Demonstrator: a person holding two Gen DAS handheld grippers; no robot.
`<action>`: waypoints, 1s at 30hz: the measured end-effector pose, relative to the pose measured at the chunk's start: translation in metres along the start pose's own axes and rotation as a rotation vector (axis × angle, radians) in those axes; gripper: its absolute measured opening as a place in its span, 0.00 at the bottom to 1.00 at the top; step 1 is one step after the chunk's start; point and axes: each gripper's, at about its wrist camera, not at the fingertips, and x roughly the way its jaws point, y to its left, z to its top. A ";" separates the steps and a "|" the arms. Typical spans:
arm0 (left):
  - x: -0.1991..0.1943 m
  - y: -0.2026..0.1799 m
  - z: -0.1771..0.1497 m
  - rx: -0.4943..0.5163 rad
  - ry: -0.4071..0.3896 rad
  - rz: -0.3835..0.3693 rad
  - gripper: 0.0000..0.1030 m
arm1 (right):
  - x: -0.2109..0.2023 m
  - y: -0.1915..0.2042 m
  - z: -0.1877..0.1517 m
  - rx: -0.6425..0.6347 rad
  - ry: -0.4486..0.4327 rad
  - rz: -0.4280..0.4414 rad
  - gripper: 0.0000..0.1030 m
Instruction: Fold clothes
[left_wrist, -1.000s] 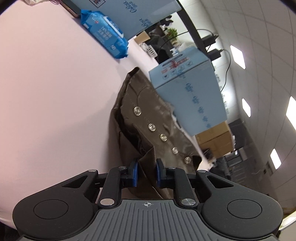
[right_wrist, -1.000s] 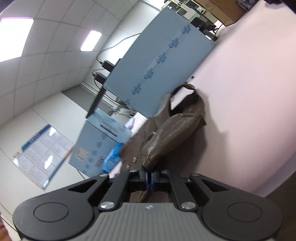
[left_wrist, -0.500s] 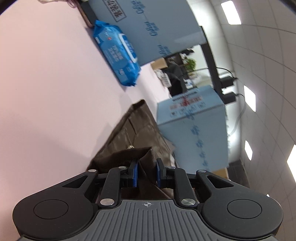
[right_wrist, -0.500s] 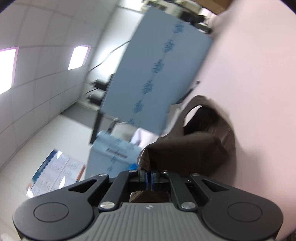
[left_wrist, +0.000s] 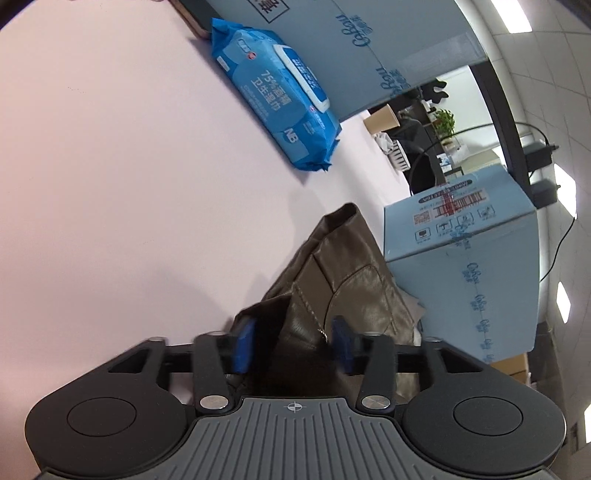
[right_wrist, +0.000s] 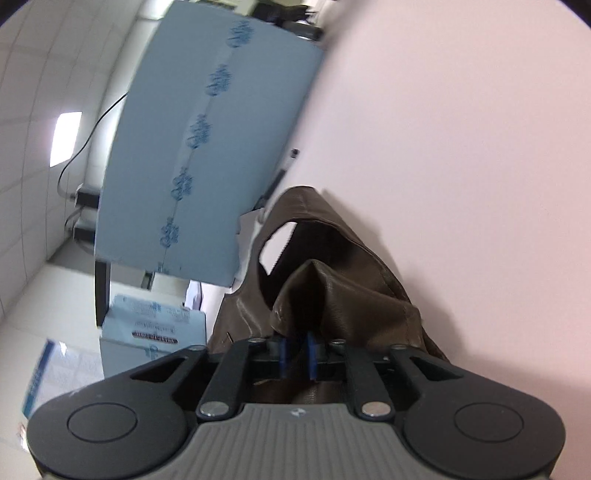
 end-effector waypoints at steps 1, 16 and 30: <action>-0.004 0.001 0.006 -0.007 -0.019 0.012 0.65 | -0.007 0.006 0.001 -0.033 -0.024 -0.008 0.55; 0.026 -0.081 -0.031 0.358 -0.037 -0.137 0.65 | 0.011 0.077 -0.021 -0.374 -0.045 0.091 0.59; 0.041 -0.065 -0.054 0.571 0.134 -0.103 0.65 | -0.011 -0.014 -0.039 -0.209 0.122 -0.111 0.38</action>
